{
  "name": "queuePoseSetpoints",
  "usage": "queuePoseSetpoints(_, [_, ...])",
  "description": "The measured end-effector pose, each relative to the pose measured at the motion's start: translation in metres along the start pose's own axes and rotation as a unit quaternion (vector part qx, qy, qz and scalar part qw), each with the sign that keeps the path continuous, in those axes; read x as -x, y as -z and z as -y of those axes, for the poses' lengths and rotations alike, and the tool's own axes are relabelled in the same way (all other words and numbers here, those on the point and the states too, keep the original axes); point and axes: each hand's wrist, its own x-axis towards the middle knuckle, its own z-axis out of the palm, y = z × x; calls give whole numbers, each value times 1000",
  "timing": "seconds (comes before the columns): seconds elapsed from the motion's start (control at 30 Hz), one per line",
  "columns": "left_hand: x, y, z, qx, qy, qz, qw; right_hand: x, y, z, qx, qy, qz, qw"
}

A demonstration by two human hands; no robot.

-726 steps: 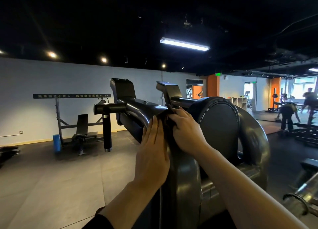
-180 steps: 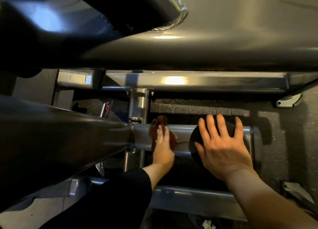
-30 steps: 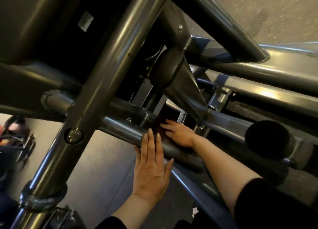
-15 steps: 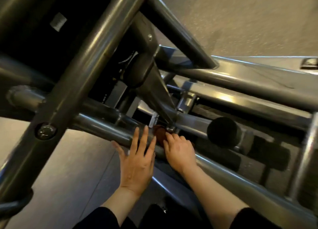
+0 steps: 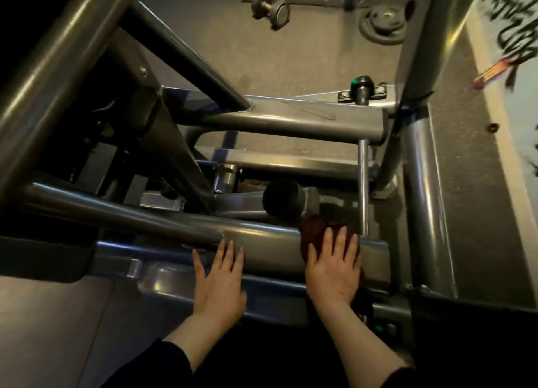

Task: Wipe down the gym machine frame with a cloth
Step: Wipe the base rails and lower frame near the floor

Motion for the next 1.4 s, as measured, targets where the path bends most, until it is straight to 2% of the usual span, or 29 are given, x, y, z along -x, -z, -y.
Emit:
queuePoseSetpoints(0.1, [11,-6,-5,163,-13,-34,986,17,-6,-5,-79,-9,-73,994])
queuePoseSetpoints(0.13, [15,-10,-6,246,-6,-47,968,23,-8,-2,-110,-8,-81,991])
queuePoseSetpoints(0.2, [26,-12,-7,420,31,-68,905,37,-11,14,-144,19,-74,987])
queuePoseSetpoints(0.27, [35,-9,-6,584,100,-45,804,55,-13,46,-193,69,-31,978])
queuePoseSetpoints(0.3, [37,-8,-3,673,136,-15,727,66,-11,66,-243,96,19,965])
queuePoseSetpoints(0.33, [38,-8,3,756,171,2,631,78,-8,88,-306,118,85,941])
queuePoseSetpoints(0.37, [41,-8,11,822,207,7,530,89,-4,109,-367,133,172,904])
queuePoseSetpoints(0.4, [42,-11,21,857,246,-11,453,97,0,127,-403,137,268,864])
queuePoseSetpoints(0.43, [44,-16,33,873,279,-49,398,102,2,143,-406,147,338,836])
queuePoseSetpoints(0.47, [46,-18,42,873,306,-91,369,101,2,152,-388,168,366,829])
queuePoseSetpoints(0.5, [47,-20,53,877,315,-129,340,99,1,159,-370,193,354,837])
queuePoseSetpoints(0.57, [46,-23,73,873,316,-194,316,91,3,170,-348,228,248,875])
queuePoseSetpoints(0.6, [44,-19,83,867,314,-223,316,86,8,177,-352,222,178,892])
queuePoseSetpoints(0.67, [36,0,88,863,278,-263,329,73,24,186,-397,210,81,890])
queuePoseSetpoints(0.7, [32,17,89,866,252,-274,335,69,32,193,-427,208,91,875])
queuePoseSetpoints(0.77, [20,43,84,860,229,-281,359,63,39,205,-493,191,192,827])
queuePoseSetpoints(0.83, [12,45,72,882,243,-250,317,60,36,206,-517,172,278,791])
queuePoseSetpoints(0.9, [15,43,50,926,244,-155,242,63,38,204,-514,183,303,781])
queuePoseSetpoints(0.93, [14,36,42,935,230,-112,244,62,38,203,-510,189,301,783])
queuePoseSetpoints(0.97, [16,33,36,938,222,-102,245,61,38,202,-509,191,300,784])
queuePoseSetpoints(1.03, [18,35,29,922,232,-147,274,58,39,201,-503,203,297,786])
queuePoseSetpoints(1.07, [14,30,33,897,245,-171,326,57,38,201,-499,208,293,789])
queuePoseSetpoints(1.13, [8,28,47,888,235,-232,321,57,31,199,-498,219,282,790])
queuePoseSetpoints(1.17, [7,24,51,873,229,-262,342,57,26,198,-498,228,275,790])
queuePoseSetpoints(1.2, [9,22,56,876,201,-269,348,59,19,198,-492,238,262,796])
queuePoseSetpoints(1.27, [13,8,58,888,176,-244,348,67,8,199,-462,255,210,823])
queuePoseSetpoints(1.33, [14,-10,60,883,199,-242,349,72,1,201,-423,282,159,846])
queuePoseSetpoints(1.37, [15,-17,64,871,243,-268,333,72,-1,201,-400,300,135,856])
queuePoseSetpoints(1.4, [15,-21,73,857,299,-296,298,71,-3,201,-373,317,110,865])
